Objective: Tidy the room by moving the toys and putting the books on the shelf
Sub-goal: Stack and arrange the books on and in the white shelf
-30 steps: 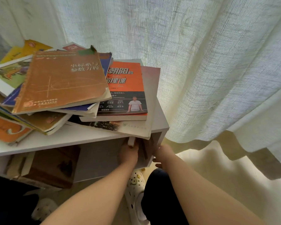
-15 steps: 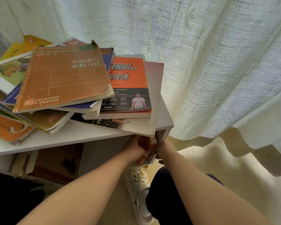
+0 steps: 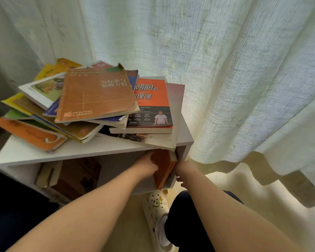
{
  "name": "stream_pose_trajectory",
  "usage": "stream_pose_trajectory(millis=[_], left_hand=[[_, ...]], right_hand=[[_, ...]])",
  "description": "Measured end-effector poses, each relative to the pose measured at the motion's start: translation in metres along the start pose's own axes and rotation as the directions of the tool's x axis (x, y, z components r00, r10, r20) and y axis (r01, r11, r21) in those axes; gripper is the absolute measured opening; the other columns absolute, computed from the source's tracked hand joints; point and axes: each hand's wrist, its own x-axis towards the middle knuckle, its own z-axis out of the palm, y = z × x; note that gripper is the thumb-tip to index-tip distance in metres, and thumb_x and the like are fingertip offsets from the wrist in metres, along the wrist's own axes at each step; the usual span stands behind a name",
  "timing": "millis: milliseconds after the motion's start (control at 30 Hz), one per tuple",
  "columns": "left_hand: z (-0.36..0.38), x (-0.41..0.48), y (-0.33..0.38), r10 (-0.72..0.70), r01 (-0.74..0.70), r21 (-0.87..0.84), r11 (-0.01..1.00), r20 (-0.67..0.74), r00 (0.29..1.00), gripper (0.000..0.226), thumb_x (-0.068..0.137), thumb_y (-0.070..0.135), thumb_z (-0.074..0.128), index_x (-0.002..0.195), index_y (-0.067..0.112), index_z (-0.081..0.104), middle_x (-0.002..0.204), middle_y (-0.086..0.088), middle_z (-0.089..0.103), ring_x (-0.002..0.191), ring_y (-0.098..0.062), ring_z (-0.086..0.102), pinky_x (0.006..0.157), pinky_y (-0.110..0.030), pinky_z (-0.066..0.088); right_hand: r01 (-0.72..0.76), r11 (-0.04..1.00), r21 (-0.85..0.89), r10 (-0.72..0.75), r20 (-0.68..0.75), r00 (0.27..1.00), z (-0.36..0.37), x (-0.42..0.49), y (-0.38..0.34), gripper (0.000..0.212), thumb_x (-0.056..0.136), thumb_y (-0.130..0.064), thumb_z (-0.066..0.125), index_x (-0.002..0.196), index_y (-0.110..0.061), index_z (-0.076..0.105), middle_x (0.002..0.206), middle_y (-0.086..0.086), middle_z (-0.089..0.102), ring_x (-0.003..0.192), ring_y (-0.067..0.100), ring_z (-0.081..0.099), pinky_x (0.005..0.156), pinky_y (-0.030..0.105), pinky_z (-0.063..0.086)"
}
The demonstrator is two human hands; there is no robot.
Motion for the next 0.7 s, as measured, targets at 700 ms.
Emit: stream_pose_trajectory(millis=[700], left_hand=[[-0.192,-0.124,0.021,0.059,-0.157,-0.048,0.986,-0.788,0.612,0.014,0.089,0.018,0.053,0.095,0.021,0.066,0.107,-0.001,0.066,0.099,-0.02,0.06,0.077,-0.027,0.046]], right_hand=[[0.707,0.698,-0.113,-0.716,-0.098,0.692,0.008,-0.156,-0.168,0.024,0.091,-0.014,0.047,0.109,-0.011,0.063,0.095,0.002,0.064,0.078,0.012,0.055,0.074,0.027,0.043]])
